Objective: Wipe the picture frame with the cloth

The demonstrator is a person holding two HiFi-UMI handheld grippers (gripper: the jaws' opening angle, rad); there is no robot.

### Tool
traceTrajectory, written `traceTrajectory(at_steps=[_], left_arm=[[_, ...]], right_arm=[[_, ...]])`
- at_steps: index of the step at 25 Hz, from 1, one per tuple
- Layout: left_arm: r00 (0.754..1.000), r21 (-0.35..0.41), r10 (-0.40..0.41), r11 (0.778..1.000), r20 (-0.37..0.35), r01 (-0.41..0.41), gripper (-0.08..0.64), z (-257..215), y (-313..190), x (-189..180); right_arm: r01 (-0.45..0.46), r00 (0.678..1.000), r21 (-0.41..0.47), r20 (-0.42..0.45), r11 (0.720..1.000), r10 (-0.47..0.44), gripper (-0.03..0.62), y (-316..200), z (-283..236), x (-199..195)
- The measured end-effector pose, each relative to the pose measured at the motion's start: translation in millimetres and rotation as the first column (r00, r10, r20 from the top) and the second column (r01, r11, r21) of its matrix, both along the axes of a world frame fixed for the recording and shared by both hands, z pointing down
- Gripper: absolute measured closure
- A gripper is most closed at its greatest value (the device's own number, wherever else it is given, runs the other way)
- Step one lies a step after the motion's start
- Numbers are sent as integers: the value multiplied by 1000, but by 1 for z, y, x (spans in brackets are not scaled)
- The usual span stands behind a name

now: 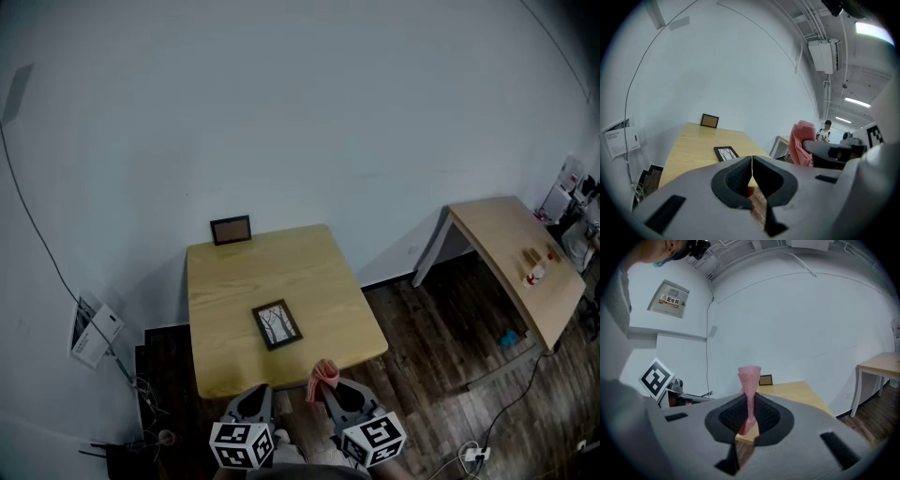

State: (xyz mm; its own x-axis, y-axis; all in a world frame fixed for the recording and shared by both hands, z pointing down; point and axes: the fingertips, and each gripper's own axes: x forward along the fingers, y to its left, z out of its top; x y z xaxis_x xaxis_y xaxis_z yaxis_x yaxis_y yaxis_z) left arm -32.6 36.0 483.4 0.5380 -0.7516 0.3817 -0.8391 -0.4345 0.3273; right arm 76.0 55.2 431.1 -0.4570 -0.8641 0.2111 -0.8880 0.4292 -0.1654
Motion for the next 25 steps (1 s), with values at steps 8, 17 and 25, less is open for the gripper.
traceTrajectory(at_steps=[8,17,25], left_arm=[[1000,-14,10,1000,9,-10,555,11,-52,-19],[1000,-81,28,996,-5,-29,555,32,-97,-31],[1000,-148,17,989,3,-17,555,61,-116,-30]], right_arm=[[22,1000,-14,19,1000,-22,575,-57,6,-24],[21,1000,-18,7,1000,-21,575,-110,12,-43],[-1,1000,-53,-16,999,0,574,-143,25,-31]])
